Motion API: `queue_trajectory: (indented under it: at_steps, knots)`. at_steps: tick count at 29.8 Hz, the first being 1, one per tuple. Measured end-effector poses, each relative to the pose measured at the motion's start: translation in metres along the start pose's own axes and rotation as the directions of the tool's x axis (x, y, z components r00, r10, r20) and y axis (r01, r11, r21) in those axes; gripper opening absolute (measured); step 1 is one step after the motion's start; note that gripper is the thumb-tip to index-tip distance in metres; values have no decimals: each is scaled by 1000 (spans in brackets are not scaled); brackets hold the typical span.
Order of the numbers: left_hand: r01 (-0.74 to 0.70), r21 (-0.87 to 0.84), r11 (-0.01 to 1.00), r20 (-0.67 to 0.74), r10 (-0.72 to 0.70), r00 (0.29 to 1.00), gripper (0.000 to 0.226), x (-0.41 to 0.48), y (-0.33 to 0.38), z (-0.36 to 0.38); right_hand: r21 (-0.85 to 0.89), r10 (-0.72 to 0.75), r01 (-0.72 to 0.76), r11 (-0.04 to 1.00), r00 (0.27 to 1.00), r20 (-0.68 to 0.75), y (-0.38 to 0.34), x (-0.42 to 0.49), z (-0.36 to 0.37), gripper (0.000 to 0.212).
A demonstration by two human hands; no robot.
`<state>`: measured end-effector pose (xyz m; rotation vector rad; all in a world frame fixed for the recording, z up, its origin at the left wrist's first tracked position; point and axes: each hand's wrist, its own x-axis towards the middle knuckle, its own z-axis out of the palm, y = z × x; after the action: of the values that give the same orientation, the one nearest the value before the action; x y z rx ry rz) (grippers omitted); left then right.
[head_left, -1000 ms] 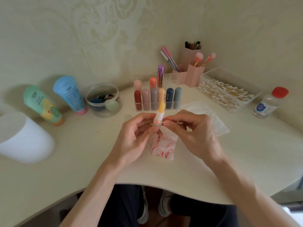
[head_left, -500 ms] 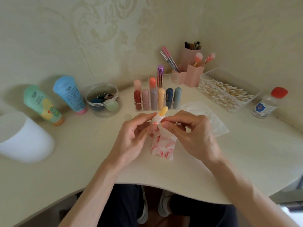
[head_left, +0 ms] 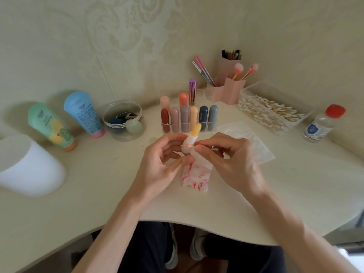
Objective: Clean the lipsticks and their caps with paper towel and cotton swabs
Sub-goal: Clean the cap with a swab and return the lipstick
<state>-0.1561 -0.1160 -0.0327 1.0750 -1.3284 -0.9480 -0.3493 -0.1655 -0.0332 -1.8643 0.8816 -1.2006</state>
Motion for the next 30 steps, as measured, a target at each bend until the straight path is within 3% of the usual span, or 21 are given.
queue_trajectory:
  at_steps: [4,15,19,24,30]
  knots:
    - [-4,5,1000,-63,4,998,35,0,0,0,-15,-18,19,1000,999,33,-1,-1,2,11]
    - [-12,66,998,68,7,998,36,1,-7,-3,-32,-30,30,999,1000,-6,2,-1,2,12]
    - [-31,75,997,-2,31,1000,37,0,-6,-2,-19,-37,37,999,999,17,1,-3,6,13]
    - [21,-10,1000,-92,-22,995,47,0,-1,0,-35,-31,31,999,999,9,0,-2,6,11]
    - [41,-87,995,-47,-45,998,32,0,-1,0,-20,-25,25,999,1000,-9,0,-2,6,17]
